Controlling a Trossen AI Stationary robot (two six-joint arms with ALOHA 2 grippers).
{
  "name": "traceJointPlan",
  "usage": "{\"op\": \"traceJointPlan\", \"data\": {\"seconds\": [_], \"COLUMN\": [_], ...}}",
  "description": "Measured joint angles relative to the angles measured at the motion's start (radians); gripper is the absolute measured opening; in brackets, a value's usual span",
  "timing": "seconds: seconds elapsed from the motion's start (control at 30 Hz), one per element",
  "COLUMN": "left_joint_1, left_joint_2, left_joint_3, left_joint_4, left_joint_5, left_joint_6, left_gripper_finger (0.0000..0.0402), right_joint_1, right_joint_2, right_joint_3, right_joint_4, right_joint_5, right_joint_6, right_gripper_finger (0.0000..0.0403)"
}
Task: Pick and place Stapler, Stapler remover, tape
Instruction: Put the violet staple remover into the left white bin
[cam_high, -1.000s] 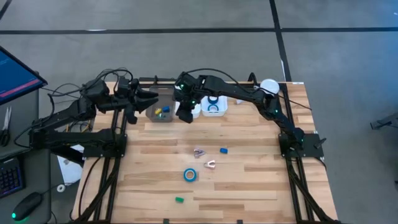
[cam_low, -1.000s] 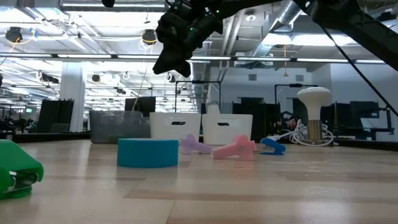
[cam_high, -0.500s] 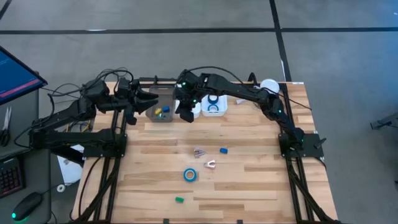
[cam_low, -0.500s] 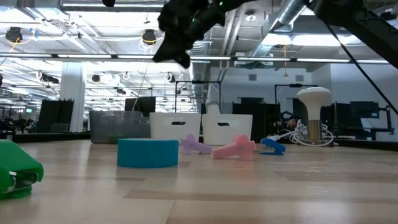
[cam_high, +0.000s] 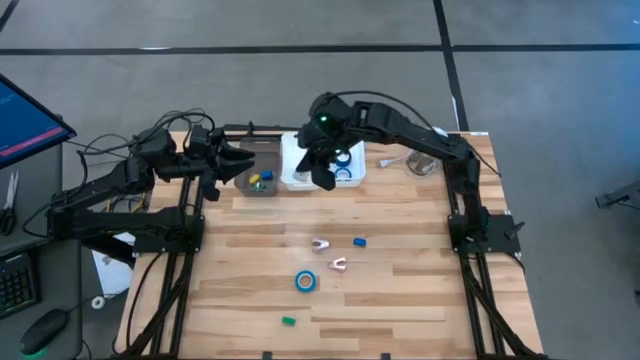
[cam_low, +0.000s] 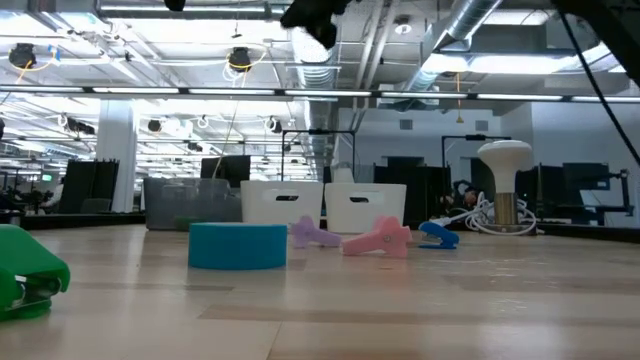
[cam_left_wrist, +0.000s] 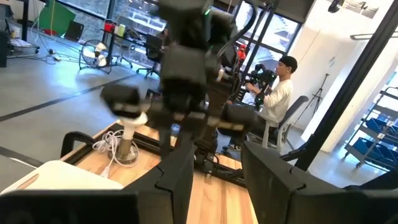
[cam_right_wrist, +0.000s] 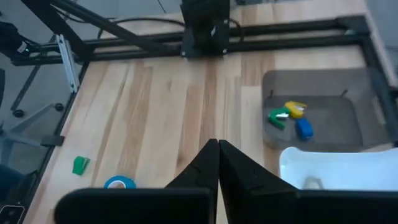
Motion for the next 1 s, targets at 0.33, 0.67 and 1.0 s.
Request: {"op": "traceJointPlan", "data": {"seconds": [0.33,0.67,1.0], "left_joint_1": [0.000,0.000,-0.063], "left_joint_2": [0.000,0.000,0.097], "left_joint_3": [0.000,0.000,0.000], "left_joint_4": [0.000,0.001,0.002], "left_joint_5": [0.000,-0.002,-0.005], "left_joint_6": [0.001,0.022,0.124], "left_gripper_finger": [0.0126,0.0126,0.0126], "right_joint_1": [0.000,0.002,0.111], "right_joint_2": [-0.207,-0.642,-0.953], "right_joint_3": [-0.208,-0.917,-1.170], "right_joint_4": [0.023,0.574,0.642], "right_joint_5": [0.066,0.071,0.249], "right_joint_6": [0.008,0.195,0.255], "right_gripper_finger": [0.0001,0.0001,0.0001]}}
